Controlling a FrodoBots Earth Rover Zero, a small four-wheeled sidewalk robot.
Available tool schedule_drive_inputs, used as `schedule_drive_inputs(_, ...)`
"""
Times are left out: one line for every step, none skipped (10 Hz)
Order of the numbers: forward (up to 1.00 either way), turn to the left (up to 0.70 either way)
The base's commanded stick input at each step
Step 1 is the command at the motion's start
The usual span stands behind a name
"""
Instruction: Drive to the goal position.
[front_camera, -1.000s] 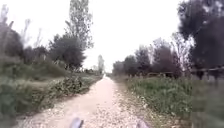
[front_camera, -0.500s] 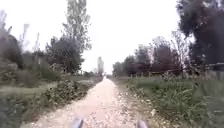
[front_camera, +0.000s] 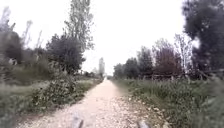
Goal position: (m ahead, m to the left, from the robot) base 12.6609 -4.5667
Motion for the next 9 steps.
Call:
schedule_drive_inputs(0.7,0.0)
schedule_drive_inputs(0.7,0.0)
schedule_drive_inputs(0.7,0.0)
schedule_drive_inputs(0.7,0.0)
schedule_drive_inputs(0.7,0.0)
schedule_drive_inputs(0.7,0.0)
schedule_drive_inputs(0.7,0.0)
schedule_drive_inputs(0.7,0.0)
schedule_drive_inputs(0.7,0.0)
